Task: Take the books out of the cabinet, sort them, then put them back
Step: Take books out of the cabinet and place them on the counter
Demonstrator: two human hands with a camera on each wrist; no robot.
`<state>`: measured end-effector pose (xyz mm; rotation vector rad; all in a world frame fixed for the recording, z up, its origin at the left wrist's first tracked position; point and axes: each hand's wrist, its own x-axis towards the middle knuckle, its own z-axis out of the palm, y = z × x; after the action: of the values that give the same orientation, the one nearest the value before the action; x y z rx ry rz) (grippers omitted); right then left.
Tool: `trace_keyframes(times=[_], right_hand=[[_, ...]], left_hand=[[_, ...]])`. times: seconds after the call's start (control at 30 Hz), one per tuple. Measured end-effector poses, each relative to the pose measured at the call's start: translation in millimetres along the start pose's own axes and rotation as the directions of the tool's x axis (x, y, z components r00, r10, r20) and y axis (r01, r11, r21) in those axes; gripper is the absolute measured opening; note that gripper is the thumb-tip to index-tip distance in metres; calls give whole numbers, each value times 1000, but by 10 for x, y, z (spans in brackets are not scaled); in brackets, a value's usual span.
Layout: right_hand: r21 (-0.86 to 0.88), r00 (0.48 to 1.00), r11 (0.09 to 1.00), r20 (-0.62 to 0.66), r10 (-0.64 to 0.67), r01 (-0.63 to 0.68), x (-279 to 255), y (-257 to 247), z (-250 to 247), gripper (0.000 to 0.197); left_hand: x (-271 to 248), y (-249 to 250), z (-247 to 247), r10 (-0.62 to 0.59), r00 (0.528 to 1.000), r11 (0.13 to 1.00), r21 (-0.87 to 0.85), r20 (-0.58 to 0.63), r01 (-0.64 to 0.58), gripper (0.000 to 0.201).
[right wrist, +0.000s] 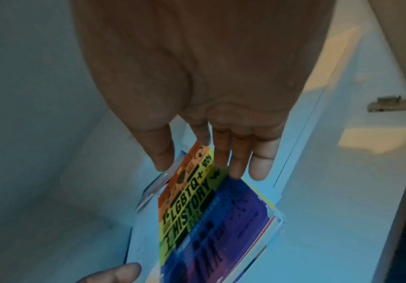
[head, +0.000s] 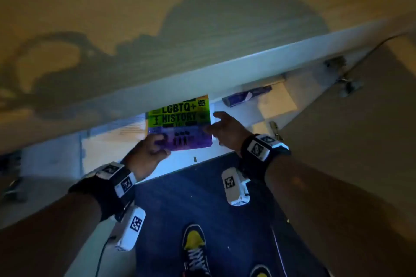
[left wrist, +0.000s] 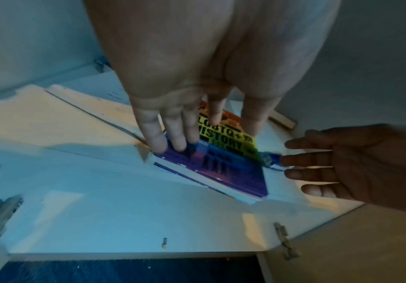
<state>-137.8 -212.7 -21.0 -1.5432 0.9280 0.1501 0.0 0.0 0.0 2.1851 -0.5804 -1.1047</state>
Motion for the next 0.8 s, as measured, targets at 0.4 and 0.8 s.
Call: trace_keyframes(times=[0.4, 0.8], right_hand=[[-184, 974, 982, -228, 9, -52, 1053, 451, 266, 99], [146, 992, 989, -122, 40, -22, 889, 441, 296, 65]], left_hand=[[1036, -506, -34, -39, 924, 997, -74, -379, 11, 25], [876, -295, 104, -136, 989, 867, -490, -58, 90, 7]])
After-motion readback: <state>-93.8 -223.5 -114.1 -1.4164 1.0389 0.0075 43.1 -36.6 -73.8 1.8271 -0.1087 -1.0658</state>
